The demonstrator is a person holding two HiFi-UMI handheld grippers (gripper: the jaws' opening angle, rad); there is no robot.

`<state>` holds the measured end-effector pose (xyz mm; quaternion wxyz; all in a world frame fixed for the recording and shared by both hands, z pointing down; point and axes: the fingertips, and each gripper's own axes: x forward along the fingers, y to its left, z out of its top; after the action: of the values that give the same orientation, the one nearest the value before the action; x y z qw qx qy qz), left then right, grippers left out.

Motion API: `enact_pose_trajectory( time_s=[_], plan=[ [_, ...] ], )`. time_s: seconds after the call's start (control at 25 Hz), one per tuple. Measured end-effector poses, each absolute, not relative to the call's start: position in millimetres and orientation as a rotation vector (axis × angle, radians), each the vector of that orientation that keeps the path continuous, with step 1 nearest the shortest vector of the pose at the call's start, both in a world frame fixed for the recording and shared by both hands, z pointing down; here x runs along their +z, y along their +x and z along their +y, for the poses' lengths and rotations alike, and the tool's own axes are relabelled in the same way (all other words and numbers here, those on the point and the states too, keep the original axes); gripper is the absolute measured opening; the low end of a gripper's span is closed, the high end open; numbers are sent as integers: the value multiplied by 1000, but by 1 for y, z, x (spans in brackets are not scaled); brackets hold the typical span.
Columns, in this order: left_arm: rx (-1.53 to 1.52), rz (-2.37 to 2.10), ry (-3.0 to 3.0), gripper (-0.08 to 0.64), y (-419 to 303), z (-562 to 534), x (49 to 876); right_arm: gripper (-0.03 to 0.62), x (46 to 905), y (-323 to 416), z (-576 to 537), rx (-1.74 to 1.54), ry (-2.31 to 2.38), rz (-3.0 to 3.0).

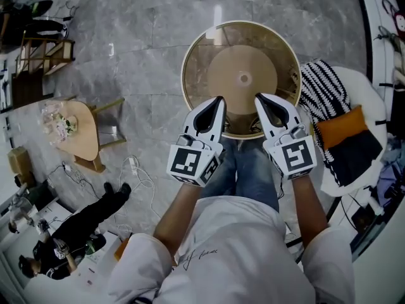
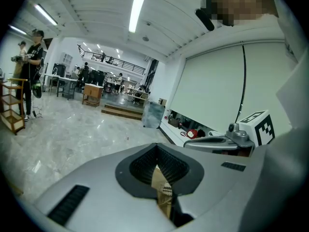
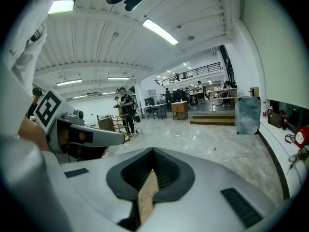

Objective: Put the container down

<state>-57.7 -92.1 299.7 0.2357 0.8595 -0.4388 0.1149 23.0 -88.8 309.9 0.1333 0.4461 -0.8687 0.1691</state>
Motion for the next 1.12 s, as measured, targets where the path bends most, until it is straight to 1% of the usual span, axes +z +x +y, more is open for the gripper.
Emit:
enact_pose_trajectory(
  time_s=[0.84, 1.12],
  plan=[
    [278, -1201, 2434, 17, -51, -79, 228, 17, 232, 27, -76, 440, 1288, -2562],
    [266, -1212, 2464, 17, -57, -73, 202, 17, 206, 30, -70, 485, 1298, -2572]
  ],
)
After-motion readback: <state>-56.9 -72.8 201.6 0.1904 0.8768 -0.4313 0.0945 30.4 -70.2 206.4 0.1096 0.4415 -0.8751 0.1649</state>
